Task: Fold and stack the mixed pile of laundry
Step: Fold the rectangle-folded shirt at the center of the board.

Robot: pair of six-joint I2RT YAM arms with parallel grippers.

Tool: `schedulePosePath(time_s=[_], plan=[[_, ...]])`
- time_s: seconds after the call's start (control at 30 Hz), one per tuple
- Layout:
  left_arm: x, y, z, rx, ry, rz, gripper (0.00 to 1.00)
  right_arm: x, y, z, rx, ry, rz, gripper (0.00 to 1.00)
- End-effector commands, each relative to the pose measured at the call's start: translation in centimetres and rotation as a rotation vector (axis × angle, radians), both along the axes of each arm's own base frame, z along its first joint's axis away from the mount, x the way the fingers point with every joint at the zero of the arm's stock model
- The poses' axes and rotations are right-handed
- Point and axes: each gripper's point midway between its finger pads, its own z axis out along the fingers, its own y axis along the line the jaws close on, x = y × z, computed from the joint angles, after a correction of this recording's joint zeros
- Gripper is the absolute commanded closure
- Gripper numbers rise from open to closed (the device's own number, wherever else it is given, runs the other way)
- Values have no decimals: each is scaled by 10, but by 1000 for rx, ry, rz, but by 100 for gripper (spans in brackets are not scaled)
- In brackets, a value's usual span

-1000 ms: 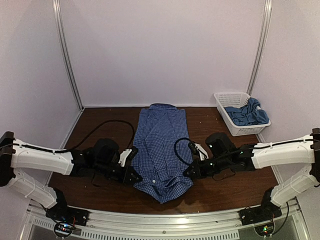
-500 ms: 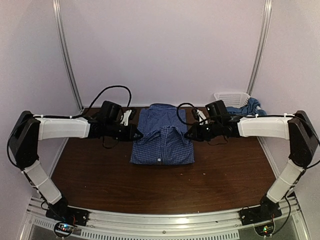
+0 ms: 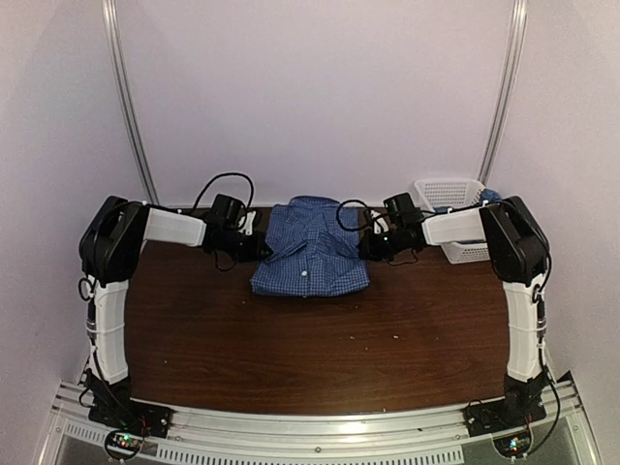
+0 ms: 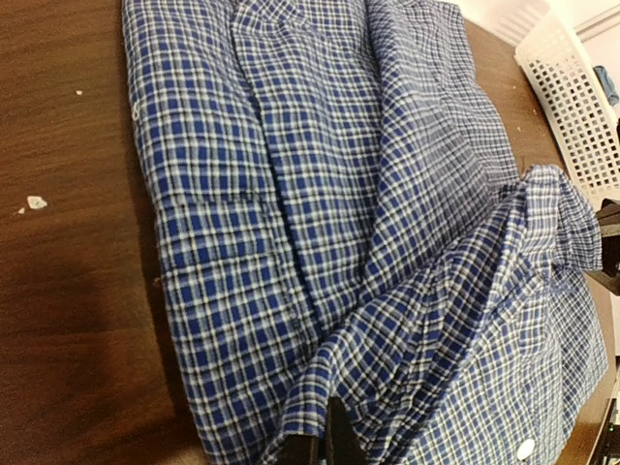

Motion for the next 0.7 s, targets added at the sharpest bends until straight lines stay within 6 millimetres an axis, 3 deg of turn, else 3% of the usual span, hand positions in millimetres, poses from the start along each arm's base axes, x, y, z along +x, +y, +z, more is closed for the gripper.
schedulePosePath(time_s=[0.0,0.17,0.33,0.67], plan=[[18,-11,14,-40,-61,-24,100,15,3,9,10,-50,13,100],[27,-1,11,-49,-51,14,100,20,5,13,11,-53,15,100],[28,2,25,-66,-70,17,100,24,5,27,17,-72,16,100],[49,15,17,-74,-85,59,100,47,-1,12,-3,-65,-5,100]])
